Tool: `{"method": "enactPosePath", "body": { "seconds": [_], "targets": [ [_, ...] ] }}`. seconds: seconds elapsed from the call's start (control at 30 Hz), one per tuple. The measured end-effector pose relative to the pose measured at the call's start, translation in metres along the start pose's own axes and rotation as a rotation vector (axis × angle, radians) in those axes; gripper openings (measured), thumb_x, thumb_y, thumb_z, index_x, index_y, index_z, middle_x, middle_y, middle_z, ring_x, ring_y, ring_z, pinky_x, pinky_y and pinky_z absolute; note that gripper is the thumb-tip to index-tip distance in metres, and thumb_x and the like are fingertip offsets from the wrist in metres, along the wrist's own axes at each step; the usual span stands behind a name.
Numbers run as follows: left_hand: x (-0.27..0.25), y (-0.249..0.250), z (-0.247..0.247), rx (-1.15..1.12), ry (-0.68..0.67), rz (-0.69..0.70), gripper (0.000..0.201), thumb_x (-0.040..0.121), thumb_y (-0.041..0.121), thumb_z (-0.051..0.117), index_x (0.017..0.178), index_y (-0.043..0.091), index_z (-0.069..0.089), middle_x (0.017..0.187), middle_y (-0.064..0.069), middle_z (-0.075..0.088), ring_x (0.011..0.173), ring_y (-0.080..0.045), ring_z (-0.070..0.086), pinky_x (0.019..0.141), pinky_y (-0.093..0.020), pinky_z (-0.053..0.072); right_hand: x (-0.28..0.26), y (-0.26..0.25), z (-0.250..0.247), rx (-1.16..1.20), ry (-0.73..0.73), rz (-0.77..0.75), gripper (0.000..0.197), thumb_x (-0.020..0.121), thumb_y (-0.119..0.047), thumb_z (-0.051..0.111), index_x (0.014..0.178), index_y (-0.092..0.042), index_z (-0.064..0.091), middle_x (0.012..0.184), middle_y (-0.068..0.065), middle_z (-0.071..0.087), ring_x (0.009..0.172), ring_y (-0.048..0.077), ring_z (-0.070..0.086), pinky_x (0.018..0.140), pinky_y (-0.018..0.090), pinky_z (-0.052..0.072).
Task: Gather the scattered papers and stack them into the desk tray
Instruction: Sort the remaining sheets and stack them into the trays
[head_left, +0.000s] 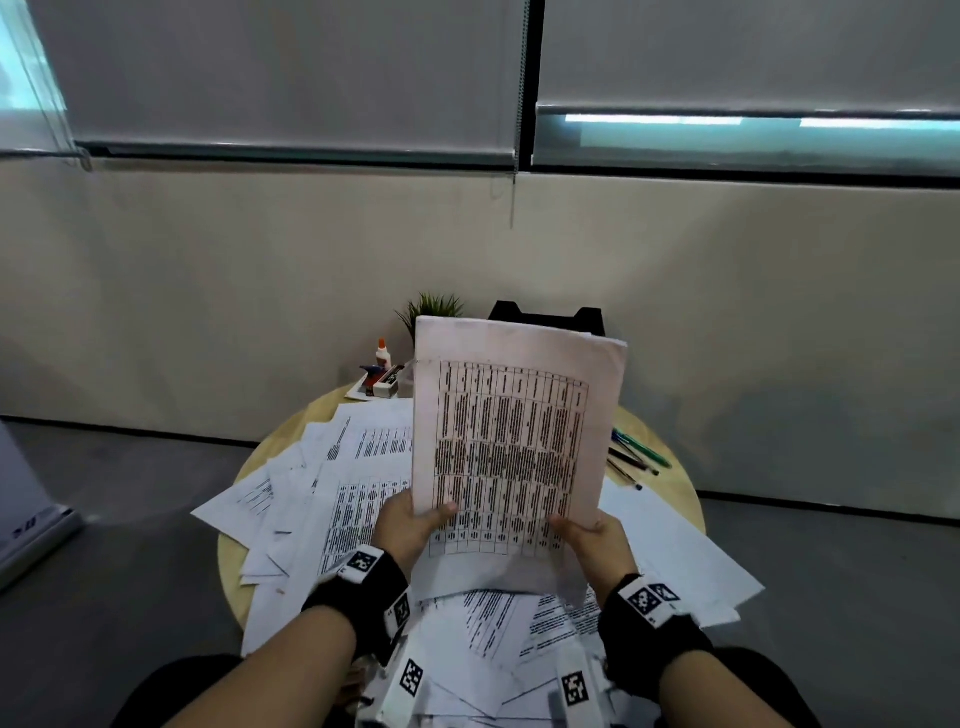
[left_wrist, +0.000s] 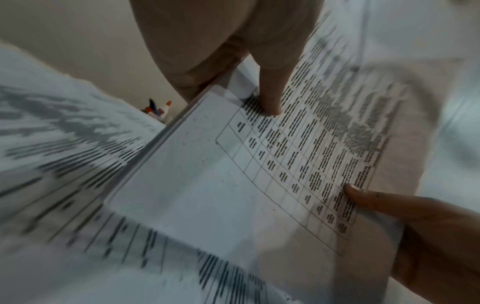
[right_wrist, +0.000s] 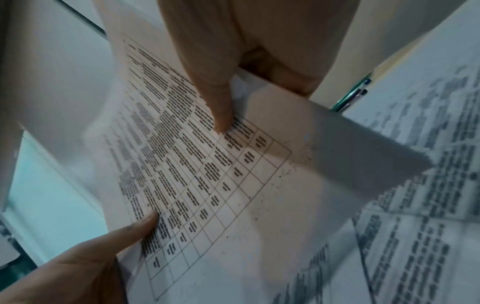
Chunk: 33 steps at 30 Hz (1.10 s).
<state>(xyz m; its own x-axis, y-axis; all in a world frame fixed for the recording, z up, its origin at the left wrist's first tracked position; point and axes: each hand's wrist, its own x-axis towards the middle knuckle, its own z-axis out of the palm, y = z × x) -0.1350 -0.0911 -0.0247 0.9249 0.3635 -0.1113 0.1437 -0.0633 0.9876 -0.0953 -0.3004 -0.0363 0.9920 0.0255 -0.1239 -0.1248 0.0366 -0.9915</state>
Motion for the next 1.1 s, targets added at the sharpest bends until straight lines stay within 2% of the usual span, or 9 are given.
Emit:
{"method": "enactPosePath", "body": {
  "seconds": [0.13, 0.23, 0.4, 0.53, 0.6, 0.67, 0.8, 0.93, 1.1],
  "targets": [
    [0.005, 0.006, -0.001, 0.072, -0.043, -0.021, 0.027, 0.079, 0.020, 0.073, 0.098, 0.007, 0.058, 0.099, -0.006, 0.066, 0.094, -0.020, 0.062, 0.097, -0.040, 0.045, -0.005, -0.014, -0.002, 0.019, 0.004, 0.014, 0.013, 0.089, 0.005, 0.056, 0.081, -0.004, 0.059, 0.069, 0.009, 0.060, 0.061, 0.021, 0.054, 0.042, 0.015, 0.046],
    [0.006, -0.004, -0.002, 0.153, -0.105, -0.030, 0.030, 0.079, 0.014, 0.073, 0.104, 0.005, 0.060, 0.106, -0.008, 0.068, 0.096, -0.024, 0.064, 0.095, -0.042, 0.049, -0.007, -0.004, -0.001, 0.077, 0.009, 0.120, 0.011, 0.085, 0.013, 0.053, 0.093, 0.008, 0.059, 0.072, 0.019, 0.061, 0.066, 0.029, 0.059, 0.060, 0.032, 0.055],
    [-0.005, -0.032, -0.004, 0.278, -0.308, -0.079, 0.036, 0.083, 0.003, 0.067, 0.117, 0.007, 0.057, 0.103, -0.004, 0.066, 0.087, -0.011, 0.064, 0.070, -0.018, 0.051, -0.006, 0.037, -0.006, 0.021, 0.122, 0.260, 0.027, 0.072, 0.018, 0.059, 0.098, 0.025, 0.053, 0.075, 0.026, 0.055, 0.071, 0.033, 0.052, 0.067, 0.045, 0.046],
    [-0.012, -0.045, -0.013, 0.368, -0.599, -0.189, 0.036, 0.073, 0.003, 0.069, 0.103, 0.021, 0.060, 0.109, -0.001, 0.069, 0.103, -0.018, 0.065, 0.096, -0.039, 0.050, -0.006, 0.053, -0.020, -0.106, 0.121, 0.316, 0.007, 0.074, 0.011, 0.067, 0.080, 0.013, 0.063, 0.076, 0.031, 0.066, 0.069, 0.035, 0.064, 0.070, 0.052, 0.055],
    [-0.014, -0.050, -0.015, 0.243, -0.691, -0.320, 0.037, 0.080, -0.005, 0.059, 0.106, 0.021, 0.059, 0.109, -0.001, 0.069, 0.094, -0.021, 0.069, 0.081, -0.037, 0.058, 0.002, 0.056, -0.025, -0.196, 0.096, 0.334, 0.008, 0.073, 0.005, 0.071, 0.074, 0.007, 0.064, 0.075, 0.025, 0.068, 0.070, 0.035, 0.066, 0.069, 0.045, 0.056],
    [-0.015, -0.053, -0.016, 0.133, -0.737, -0.465, 0.040, 0.088, -0.009, 0.046, 0.115, 0.020, 0.053, 0.114, -0.010, 0.067, 0.087, -0.032, 0.070, 0.065, -0.036, 0.060, 0.012, 0.053, -0.027, -0.213, 0.104, 0.347, 0.017, 0.067, 0.000, 0.076, 0.077, 0.011, 0.066, 0.078, 0.028, 0.069, 0.075, 0.041, 0.068, 0.070, 0.051, 0.056],
    [-0.002, -0.045, -0.016, 0.038, -0.674, -0.493, 0.042, 0.091, -0.011, 0.041, 0.120, 0.017, 0.053, 0.112, -0.010, 0.070, 0.095, -0.041, 0.067, 0.078, -0.044, 0.058, 0.032, 0.030, -0.026, -0.173, 0.055, 0.355, 0.016, 0.073, 0.008, 0.071, 0.085, 0.014, 0.063, 0.078, 0.019, 0.066, 0.066, 0.027, 0.061, 0.058, 0.029, 0.049],
    [0.027, -0.027, -0.006, -0.044, -0.593, -0.489, 0.038, 0.093, -0.011, 0.037, 0.122, 0.008, 0.054, 0.121, -0.014, 0.065, 0.107, -0.037, 0.064, 0.078, -0.041, 0.059, 0.072, 0.021, -0.026, -0.073, -0.001, 0.318, 0.027, 0.069, 0.021, 0.059, 0.096, 0.021, 0.058, 0.105, 0.037, 0.063, 0.088, 0.041, 0.064, 0.086, 0.051, 0.051],
    [0.085, -0.020, 0.010, -0.010, -0.484, -0.415, 0.045, 0.090, -0.019, 0.038, 0.131, -0.002, 0.047, 0.132, -0.017, 0.055, 0.115, -0.033, 0.056, 0.061, -0.024, 0.058, 0.096, 0.002, -0.037, -0.041, -0.230, 0.427, 0.043, 0.081, 0.022, 0.033, 0.115, 0.004, 0.052, 0.116, 0.030, 0.061, 0.086, 0.039, 0.063, 0.067, 0.044, 0.058]
  ]
}}
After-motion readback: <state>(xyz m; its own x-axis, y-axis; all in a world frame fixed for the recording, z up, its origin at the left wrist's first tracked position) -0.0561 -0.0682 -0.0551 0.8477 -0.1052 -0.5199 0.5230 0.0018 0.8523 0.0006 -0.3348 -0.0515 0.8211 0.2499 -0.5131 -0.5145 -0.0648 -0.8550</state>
